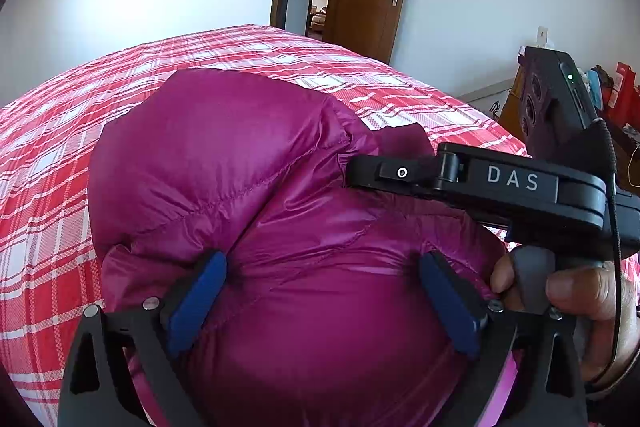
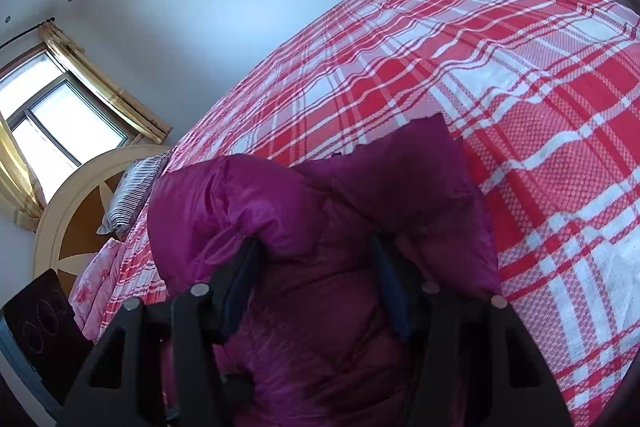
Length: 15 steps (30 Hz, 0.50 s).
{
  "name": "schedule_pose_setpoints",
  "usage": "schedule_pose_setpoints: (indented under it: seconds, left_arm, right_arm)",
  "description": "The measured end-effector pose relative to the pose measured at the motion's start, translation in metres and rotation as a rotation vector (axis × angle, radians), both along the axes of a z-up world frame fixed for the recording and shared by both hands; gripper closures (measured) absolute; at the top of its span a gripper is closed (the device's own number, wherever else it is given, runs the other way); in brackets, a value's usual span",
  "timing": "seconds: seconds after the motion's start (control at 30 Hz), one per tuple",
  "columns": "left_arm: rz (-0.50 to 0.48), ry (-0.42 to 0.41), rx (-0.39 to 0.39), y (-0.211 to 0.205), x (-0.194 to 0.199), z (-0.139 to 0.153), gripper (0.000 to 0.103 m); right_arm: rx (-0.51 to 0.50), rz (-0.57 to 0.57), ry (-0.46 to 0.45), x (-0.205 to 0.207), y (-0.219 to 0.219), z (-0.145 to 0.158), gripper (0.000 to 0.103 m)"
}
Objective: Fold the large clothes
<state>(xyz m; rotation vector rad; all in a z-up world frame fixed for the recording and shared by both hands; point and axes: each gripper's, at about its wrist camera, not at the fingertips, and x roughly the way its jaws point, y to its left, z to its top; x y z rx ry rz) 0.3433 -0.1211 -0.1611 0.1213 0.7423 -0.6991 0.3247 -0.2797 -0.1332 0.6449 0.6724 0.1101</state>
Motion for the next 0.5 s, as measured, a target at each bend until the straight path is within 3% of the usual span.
schedule_pose_setpoints:
  seconds: [0.5]
  left_arm:
    - [0.005, 0.003, 0.025, -0.0058, -0.0042, -0.003, 0.003]
  right_arm:
    - [-0.014, 0.0, 0.015, 0.0022, 0.0017, -0.003, 0.043]
